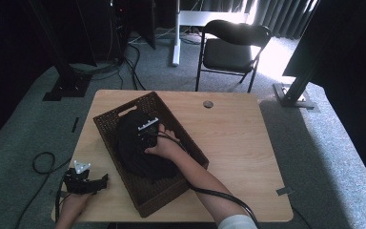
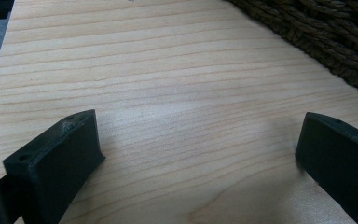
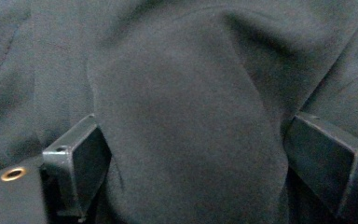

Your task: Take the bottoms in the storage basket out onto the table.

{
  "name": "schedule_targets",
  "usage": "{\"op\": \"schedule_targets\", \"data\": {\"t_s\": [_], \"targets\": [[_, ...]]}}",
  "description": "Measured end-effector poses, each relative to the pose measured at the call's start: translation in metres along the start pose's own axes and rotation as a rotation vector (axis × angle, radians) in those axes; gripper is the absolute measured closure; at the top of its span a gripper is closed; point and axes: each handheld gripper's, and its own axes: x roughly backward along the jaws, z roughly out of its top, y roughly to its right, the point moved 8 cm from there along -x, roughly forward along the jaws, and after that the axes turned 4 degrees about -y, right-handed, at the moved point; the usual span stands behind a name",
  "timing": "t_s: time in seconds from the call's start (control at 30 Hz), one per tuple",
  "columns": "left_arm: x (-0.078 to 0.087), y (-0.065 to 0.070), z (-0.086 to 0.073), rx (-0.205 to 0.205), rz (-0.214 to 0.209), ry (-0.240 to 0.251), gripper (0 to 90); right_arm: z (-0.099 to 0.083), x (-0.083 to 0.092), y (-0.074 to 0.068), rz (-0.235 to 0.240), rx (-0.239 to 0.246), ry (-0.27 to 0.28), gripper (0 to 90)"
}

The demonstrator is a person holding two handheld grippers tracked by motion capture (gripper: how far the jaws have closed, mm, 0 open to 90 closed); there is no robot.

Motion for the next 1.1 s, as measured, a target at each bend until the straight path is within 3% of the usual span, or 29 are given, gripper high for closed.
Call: {"op": "schedule_targets", "data": {"t_s": [0.27, 0.4, 0.47, 0.7, 0.77, 0.9, 1.1], "targets": [[0.000, 0.000, 0.000, 0.003, 0.000, 0.003, 0.1, 0.000, -0.002, 0.001, 0.009, 0.007, -0.016, 15.8], [0.000, 0.000, 0.000, 0.002, 0.000, 0.002, 0.1, 0.000, 0.003, -0.004, 0.019, 0.024, -0.021, 37.2], [0.000, 0.000, 0.000, 0.003, 0.000, 0.002, 0.1, 0.001, 0.005, -0.009, 0.033, 0.061, -0.032, 47.5], [0.000, 0.000, 0.000, 0.002, 0.001, 0.002, 0.1, 0.006, 0.015, -0.012, 0.045, 0.057, -0.034, 64.8], [0.000, 0.000, 0.000, 0.002, 0.000, 0.002, 0.1, 0.007, 0.021, -0.012, 0.076, 0.073, -0.029, 66.0], [0.000, 0.000, 0.000, 0.003, 0.000, 0.001, 0.1, 0.010, 0.034, -0.013, 0.134, 0.056, 0.006, 66.9], [0.000, 0.000, 0.000, 0.002, 0.000, 0.000, 0.1, 0.010, 0.047, -0.011, 0.171, 0.037, 0.069, 67.3]]}}
